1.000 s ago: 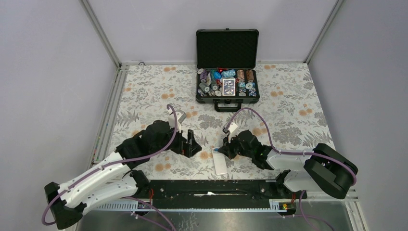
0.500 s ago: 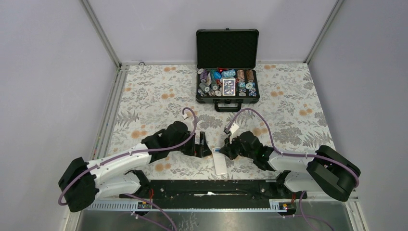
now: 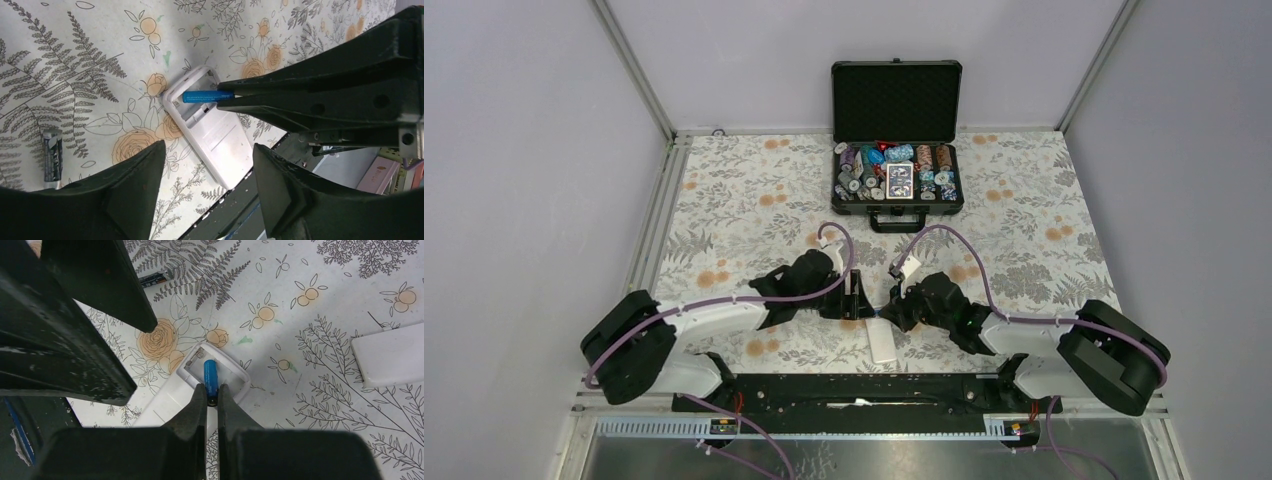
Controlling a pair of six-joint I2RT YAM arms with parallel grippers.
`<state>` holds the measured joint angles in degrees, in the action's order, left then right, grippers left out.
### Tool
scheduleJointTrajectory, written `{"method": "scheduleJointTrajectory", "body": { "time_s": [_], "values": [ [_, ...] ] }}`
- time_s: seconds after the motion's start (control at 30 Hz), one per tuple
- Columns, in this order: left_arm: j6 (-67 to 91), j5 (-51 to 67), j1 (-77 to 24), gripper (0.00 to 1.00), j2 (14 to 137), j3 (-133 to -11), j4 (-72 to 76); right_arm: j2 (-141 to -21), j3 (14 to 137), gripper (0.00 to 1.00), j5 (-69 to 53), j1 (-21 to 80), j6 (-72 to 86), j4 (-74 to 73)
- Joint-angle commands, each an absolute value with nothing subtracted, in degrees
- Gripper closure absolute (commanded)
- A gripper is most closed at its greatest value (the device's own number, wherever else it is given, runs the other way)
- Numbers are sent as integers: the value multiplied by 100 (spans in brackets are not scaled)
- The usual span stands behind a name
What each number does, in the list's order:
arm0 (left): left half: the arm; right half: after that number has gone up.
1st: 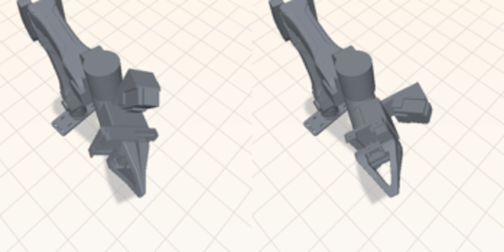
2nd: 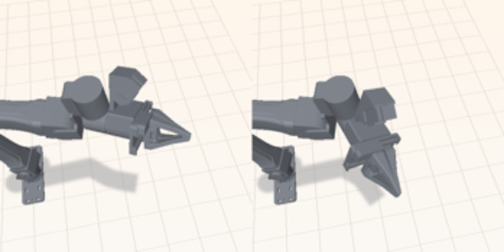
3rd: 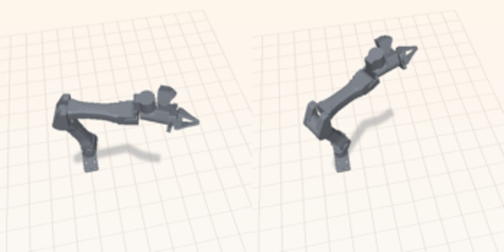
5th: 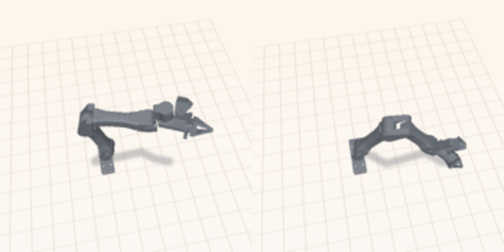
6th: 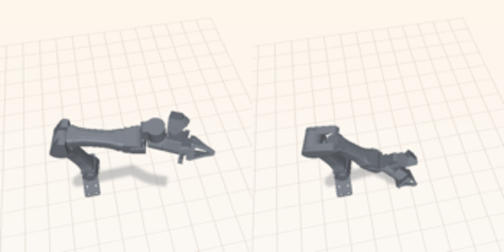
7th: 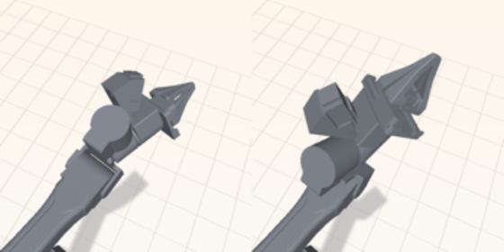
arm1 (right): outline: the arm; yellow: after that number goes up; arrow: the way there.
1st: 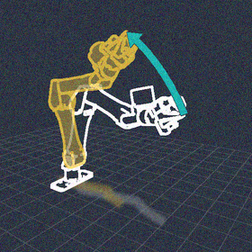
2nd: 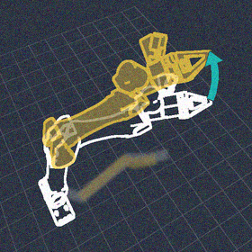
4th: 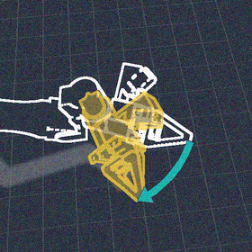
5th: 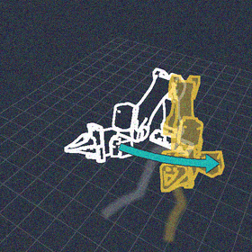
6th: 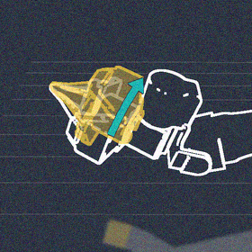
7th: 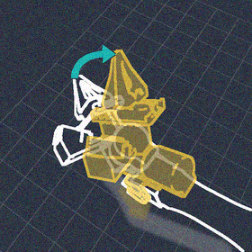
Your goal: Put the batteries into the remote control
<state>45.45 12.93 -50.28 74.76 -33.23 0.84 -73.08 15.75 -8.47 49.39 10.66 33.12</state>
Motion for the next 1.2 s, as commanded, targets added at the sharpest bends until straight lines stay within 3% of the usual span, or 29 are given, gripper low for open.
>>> {"method": "scheduleJointTrajectory", "body": {
  "time_s": [0.0, 0.47, 0.9, 1.17],
  "values": [
    [4705, 1315, -5010, 36, 7712, -3322, 738, -7394, 1524, 100, -748, 4904, 1129, 3718],
    [4838, 1426, -4885, 65, 8362, -3211, 1265, -7351, 1449, 100, -573, 4904, 1156, 3740],
    [4860, 1404, -4825, 100, 8784, -3082, 1417, -7504, 1493, 100, -668, 4904, 1184, 3807],
    [4819, 1438, -4799, 100, 9044, -3160, 1485, -7520, 1493, 100, -720, 4904, 1181, 3813]
  ]
}}
